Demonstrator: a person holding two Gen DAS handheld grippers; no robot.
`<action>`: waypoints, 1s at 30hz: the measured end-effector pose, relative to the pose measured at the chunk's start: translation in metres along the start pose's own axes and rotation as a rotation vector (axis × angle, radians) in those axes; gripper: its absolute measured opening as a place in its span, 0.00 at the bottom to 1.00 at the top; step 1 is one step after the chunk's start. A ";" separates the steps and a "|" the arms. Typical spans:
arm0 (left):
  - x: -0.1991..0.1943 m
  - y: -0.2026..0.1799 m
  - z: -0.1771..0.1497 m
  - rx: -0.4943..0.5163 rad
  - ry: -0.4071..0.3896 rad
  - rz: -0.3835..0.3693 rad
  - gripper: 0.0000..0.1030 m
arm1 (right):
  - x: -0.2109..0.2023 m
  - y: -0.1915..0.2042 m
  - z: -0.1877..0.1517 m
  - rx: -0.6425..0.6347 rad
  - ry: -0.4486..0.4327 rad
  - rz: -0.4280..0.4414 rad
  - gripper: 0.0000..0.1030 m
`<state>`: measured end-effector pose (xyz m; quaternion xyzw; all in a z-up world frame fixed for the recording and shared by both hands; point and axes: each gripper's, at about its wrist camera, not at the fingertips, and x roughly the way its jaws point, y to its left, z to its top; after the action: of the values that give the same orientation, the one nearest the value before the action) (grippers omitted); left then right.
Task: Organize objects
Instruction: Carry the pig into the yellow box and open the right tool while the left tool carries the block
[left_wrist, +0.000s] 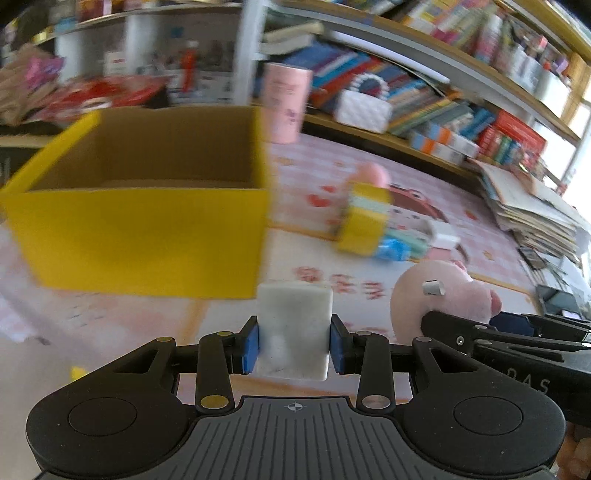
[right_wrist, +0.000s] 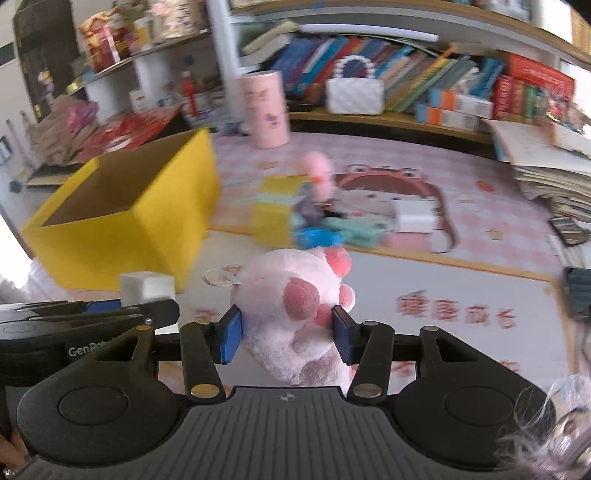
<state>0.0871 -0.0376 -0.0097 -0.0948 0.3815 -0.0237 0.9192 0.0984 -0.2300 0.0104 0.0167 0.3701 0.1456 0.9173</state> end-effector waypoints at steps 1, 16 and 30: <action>-0.006 0.012 -0.002 -0.014 -0.004 0.013 0.34 | 0.000 0.011 -0.002 -0.004 0.005 0.010 0.46; -0.075 0.132 -0.022 -0.080 -0.044 0.089 0.34 | -0.006 0.159 -0.036 -0.073 0.056 0.137 0.46; -0.099 0.167 -0.028 -0.039 -0.090 0.041 0.34 | -0.022 0.210 -0.050 -0.058 0.004 0.104 0.46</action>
<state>-0.0074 0.1329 0.0083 -0.1056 0.3420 0.0071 0.9337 -0.0046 -0.0387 0.0178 0.0090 0.3664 0.2039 0.9078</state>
